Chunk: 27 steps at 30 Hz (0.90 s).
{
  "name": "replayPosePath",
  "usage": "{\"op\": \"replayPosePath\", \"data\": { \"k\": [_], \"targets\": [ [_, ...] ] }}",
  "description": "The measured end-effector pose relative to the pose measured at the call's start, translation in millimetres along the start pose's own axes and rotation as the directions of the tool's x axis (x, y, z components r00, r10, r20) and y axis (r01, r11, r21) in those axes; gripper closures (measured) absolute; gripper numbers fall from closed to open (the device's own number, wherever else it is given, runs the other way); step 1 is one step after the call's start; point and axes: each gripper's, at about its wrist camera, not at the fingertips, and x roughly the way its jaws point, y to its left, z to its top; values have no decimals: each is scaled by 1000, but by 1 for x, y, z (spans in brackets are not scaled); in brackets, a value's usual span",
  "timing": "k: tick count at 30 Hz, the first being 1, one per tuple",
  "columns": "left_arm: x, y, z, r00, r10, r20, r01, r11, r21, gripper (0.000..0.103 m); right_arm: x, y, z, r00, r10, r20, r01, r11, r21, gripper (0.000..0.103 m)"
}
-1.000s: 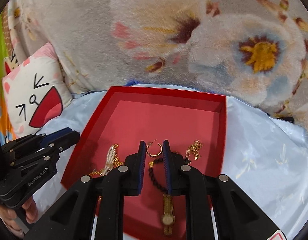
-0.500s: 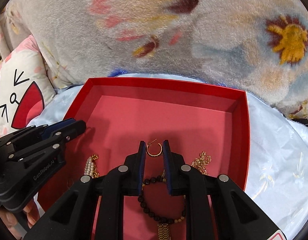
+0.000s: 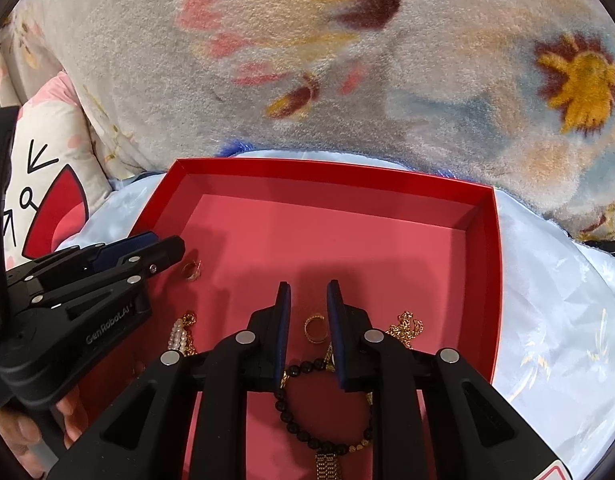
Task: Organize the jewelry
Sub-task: 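Carry both hoop earrings into the red box and open both tools, then withdraw both tools from the red box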
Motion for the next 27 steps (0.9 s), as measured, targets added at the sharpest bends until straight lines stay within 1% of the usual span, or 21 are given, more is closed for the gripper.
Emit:
{"op": "replayPosePath", "data": {
  "k": [2, 5, 7, 9, 11, 14, 16, 17, 18, 22, 25, 27],
  "targets": [
    [-1, 2, 0, 1000, -7, 2, 7, 1000, -2, 77, -4, -1, -1, 1000, 1, 5, -1, 1000, 2, 85],
    [-8, 1, -1, 1000, 9, 20, -9, 1000, 2, 77, -12, -1, -3, 1000, -1, 18, 1, 1000, -2, 84],
    [-13, 0, -4, 1000, 15, 26, -15, 1000, 13, 77, -19, -1, -6, 1000, 9, 25, -9, 1000, -3, 82],
    [-21, -1, -8, 999, 28, 38, -29, 999, 20, 77, -28, 1, -10, 999, -2, 39, 3, 1000, -10, 76],
    [-31, -3, -17, 998, 38, 50, -39, 999, 28, 77, -38, 3, -17, 997, -33, 66, 34, 999, -16, 74],
    [-46, -5, -29, 996, 55, 64, -57, 998, 35, 77, -53, 2, -27, 997, -19, 78, 19, 1000, -2, 74],
    [-59, -9, -40, 993, 85, 87, -90, 994, 54, 77, -61, 3, -34, 996, -24, 86, 25, 1000, -7, 73],
    [-63, -10, -44, 992, 89, 92, -95, 994, 62, 77, -67, 5, -38, 995, -32, 93, 33, 999, -11, 72],
    [-68, -10, -49, 991, 95, 96, -101, 993, 66, 76, -71, 6, -42, 989, -35, 143, 39, 999, -24, 69],
    [-87, -10, -69, 992, 80, 95, -86, 994, 62, 74, -91, 11, -59, 987, -23, 162, 27, 999, -27, 66],
    [-99, -12, -86, 988, 112, 105, -118, 991, 58, 74, -103, 15, -72, 984, -18, 175, 21, 1000, -18, 63],
    [-104, -12, -92, 987, 119, 111, -126, 991, 52, 74, -110, 15, -80, 985, -10, 175, 11, 1000, -6, 62]
  ]
}}
